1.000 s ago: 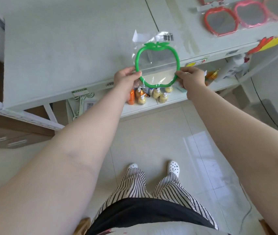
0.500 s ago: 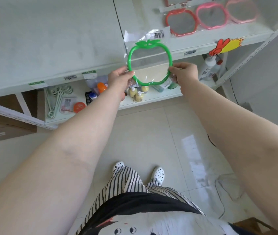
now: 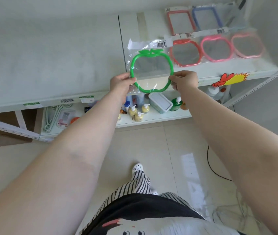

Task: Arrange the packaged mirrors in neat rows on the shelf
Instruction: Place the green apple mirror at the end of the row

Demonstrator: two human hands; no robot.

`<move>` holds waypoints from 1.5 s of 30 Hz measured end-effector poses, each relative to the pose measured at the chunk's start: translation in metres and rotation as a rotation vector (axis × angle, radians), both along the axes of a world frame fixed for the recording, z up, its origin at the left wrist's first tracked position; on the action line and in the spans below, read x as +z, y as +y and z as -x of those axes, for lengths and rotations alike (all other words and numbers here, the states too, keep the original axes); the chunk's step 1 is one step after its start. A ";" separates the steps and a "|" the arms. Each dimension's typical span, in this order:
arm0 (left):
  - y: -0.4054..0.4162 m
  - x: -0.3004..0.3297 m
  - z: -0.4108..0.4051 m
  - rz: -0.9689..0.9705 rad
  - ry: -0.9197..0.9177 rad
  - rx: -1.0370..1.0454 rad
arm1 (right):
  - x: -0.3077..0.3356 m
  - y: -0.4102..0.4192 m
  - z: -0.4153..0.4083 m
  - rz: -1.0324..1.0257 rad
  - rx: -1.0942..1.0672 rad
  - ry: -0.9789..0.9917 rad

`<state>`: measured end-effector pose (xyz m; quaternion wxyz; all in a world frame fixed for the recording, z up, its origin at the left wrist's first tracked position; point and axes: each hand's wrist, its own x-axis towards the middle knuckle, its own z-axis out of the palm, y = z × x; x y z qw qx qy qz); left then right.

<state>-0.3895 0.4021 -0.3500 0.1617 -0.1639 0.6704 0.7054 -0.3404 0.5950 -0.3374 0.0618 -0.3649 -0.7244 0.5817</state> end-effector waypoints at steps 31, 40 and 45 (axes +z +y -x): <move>0.081 -0.051 0.141 0.329 -0.134 0.214 | -0.058 0.068 0.162 -0.233 0.199 -0.175; 0.082 -0.052 0.139 0.510 -0.043 0.150 | -0.053 0.070 0.161 -0.312 0.252 -0.151; 0.085 -0.054 0.137 0.536 -0.020 0.163 | -0.051 0.071 0.159 -0.322 0.300 -0.168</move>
